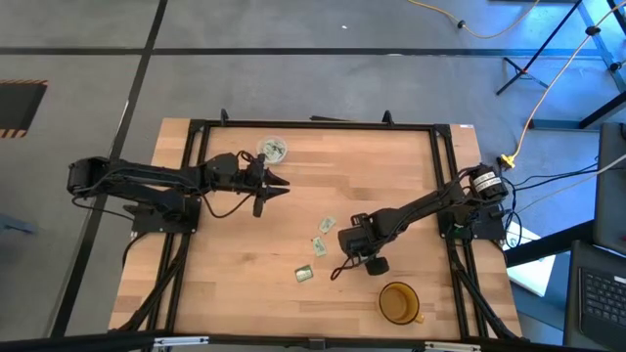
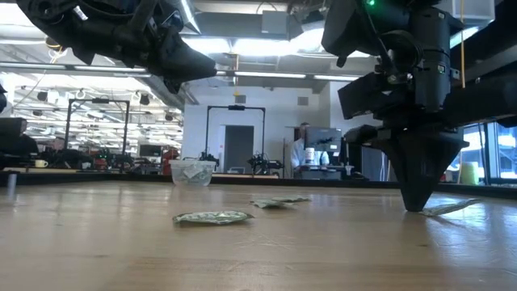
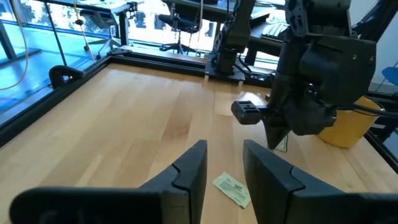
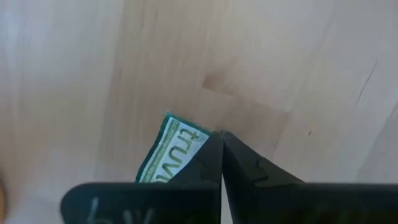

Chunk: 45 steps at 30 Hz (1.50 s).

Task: Pick and place Stevia / Truvia into bins
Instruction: Put the truvia packet into the transparent container

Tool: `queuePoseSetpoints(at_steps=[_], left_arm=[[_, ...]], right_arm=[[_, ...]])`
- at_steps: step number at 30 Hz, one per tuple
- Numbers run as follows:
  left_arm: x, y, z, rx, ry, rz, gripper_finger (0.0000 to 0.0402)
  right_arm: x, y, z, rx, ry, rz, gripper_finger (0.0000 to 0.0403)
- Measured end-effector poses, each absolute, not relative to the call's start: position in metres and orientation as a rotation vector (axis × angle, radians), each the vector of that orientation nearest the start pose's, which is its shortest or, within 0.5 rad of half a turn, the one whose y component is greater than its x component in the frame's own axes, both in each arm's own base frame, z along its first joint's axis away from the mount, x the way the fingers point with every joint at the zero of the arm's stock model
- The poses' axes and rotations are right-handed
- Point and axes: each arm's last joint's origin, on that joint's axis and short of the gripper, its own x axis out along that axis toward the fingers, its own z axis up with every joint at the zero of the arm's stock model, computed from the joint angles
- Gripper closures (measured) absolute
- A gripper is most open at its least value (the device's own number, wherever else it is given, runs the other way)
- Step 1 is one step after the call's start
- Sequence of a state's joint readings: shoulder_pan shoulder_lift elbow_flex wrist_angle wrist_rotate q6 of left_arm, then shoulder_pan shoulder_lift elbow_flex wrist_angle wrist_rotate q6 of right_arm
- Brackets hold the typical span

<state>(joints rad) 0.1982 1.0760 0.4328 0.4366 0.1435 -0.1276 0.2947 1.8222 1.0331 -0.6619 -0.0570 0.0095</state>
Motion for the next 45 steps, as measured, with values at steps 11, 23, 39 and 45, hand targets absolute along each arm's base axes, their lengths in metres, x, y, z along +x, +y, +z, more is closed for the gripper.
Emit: queuePoseSetpoints(at_steps=[11, 23, 39, 45], left_arm=[[0.217, 0.039, 0.215, -0.166, 0.225, 0.070, 0.0304], [0.216, 0.039, 0.212, -0.171, 0.252, 0.072, 0.0304], [0.215, 0.039, 0.208, -0.197, 0.293, 0.080, 0.0304], [0.215, 0.040, 0.208, -0.193, 0.296, 0.099, 0.0304]], right_arm=[[0.296, 0.098, 0.136, -0.563, 1.430, 0.486, 0.0393], [0.321, 0.077, 0.138, -0.480, 1.270, 0.262, 0.0399], [0.337, 0.037, 0.160, -0.182, 1.188, 0.095, 0.0394], [0.328, 0.050, 0.177, -0.174, 1.350, 0.152, 0.0370]])
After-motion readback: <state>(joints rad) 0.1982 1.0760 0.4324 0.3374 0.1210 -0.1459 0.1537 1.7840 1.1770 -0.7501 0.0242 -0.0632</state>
